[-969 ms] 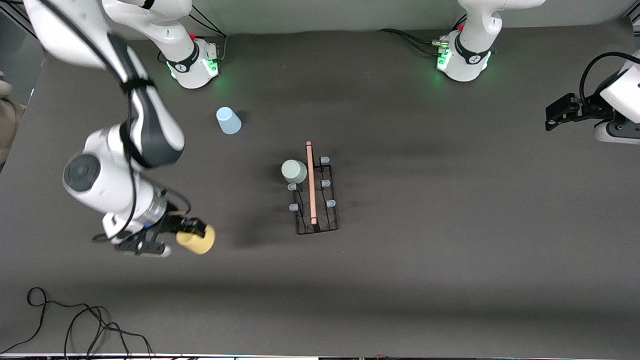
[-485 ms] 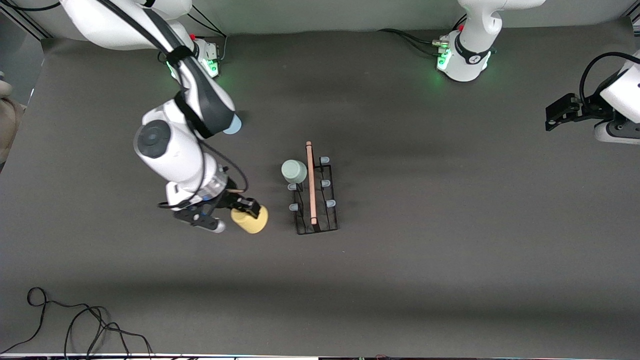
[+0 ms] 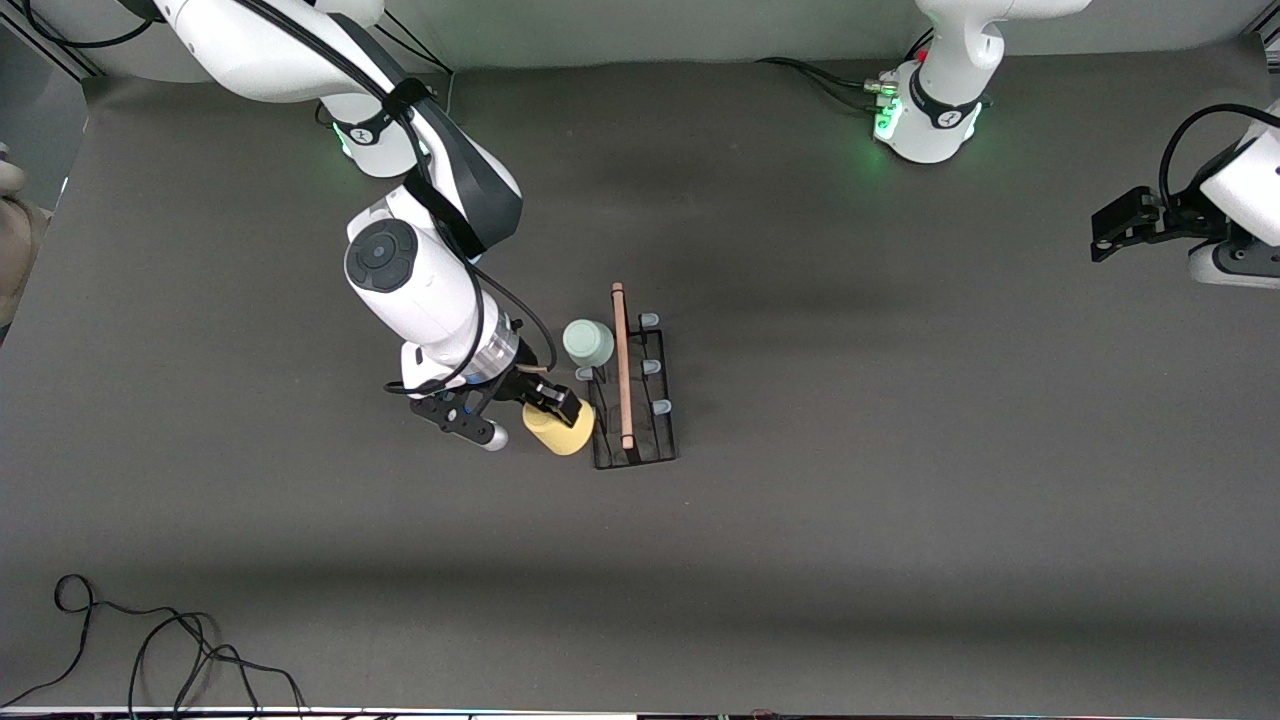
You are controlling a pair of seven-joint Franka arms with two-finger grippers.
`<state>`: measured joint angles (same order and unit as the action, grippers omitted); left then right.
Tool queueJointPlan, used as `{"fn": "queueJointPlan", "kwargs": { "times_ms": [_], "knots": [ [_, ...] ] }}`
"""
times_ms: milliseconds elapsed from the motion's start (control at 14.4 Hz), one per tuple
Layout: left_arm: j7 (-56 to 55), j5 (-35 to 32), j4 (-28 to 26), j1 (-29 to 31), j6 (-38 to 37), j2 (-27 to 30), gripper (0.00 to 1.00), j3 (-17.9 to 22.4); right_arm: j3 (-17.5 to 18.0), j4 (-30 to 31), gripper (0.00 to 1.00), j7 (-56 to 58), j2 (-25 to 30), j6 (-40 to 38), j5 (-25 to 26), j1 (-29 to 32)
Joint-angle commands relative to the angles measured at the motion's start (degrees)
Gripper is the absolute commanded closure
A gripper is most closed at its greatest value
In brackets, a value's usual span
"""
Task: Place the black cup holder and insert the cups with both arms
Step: 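Carry the yellow cup with the right gripper to the rack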
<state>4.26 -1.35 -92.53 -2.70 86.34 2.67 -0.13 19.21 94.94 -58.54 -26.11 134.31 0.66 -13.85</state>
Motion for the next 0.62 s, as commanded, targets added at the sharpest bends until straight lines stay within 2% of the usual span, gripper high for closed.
{"fn": "queueJointPlan", "kwargs": {
  "times_ms": [0, 208, 485, 554],
  "knots": [
    [0.1, -0.9, -0.3, -0.3, 0.3, 0.7, 0.00, 0.0, 0.1, -1.9, 0.71, -3.2, -1.7, 1.7, 1.3, -1.1],
    [0.1, -0.9, -0.3, -0.3, 0.4, 0.7, 0.00, 0.0, 0.1, -1.9, 0.71, -4.3, -3.8, 3.4, 2.4, -2.4],
    [0.1, -0.9, -0.3, -0.3, 0.5, 0.6, 0.00, 0.0, 0.1, -1.6, 0.70, -7.9, -5.9, 3.7, 8.7, -2.7],
    [0.1, -0.9, -0.4, -0.3, 0.5, 0.3, 0.00, 0.0, 0.1, -1.5, 0.58, -8.0, -5.9, 3.7, 8.7, -2.6]
  ]
}}
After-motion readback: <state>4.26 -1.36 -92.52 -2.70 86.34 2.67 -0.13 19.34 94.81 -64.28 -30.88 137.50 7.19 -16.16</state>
